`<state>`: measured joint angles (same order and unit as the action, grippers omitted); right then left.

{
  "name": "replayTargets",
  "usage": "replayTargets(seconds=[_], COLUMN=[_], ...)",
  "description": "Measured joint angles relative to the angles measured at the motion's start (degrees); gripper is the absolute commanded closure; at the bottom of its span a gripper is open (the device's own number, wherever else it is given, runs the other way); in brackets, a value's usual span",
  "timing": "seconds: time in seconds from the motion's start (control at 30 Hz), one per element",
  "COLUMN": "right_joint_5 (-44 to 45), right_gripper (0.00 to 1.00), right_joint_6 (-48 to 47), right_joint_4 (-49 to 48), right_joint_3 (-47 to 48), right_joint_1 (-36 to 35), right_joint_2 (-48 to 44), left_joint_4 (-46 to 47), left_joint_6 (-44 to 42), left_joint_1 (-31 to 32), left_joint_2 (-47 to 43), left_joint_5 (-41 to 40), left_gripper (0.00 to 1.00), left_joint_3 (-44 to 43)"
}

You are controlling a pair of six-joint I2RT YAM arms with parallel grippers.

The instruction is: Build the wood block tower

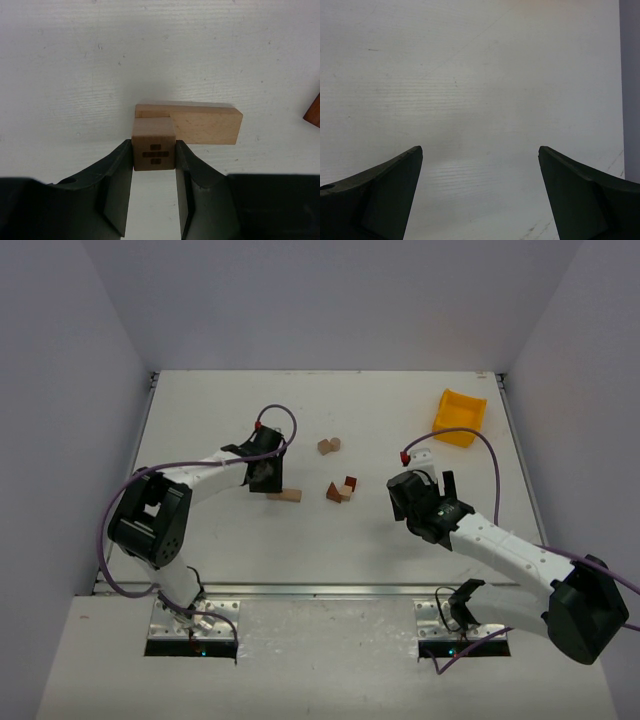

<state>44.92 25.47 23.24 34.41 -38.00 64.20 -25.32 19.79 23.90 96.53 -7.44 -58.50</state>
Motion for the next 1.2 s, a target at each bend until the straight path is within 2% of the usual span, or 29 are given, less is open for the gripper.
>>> replayTargets(seconds=[0.7,1.2], right_joint_5=[0.35,0.95], right_gripper=[0.01,0.01], right_joint_6=[0.0,-0.06], right_joint_4=[0.0,0.0], right_joint_3=[0.0,0.0], right_joint_1=[0.0,0.0], right_joint_2=[0.04,0.14], left_joint_4=[0.28,0.26], left_joint_6=[-1.61,-2.78], left_joint_1=[0.0,0.0], left_joint_2=[-0.18,-0.18], left_joint_5=[0.97,0.85], left_gripper=[0.79,0.66], left_joint_3=[0.0,-0.35])
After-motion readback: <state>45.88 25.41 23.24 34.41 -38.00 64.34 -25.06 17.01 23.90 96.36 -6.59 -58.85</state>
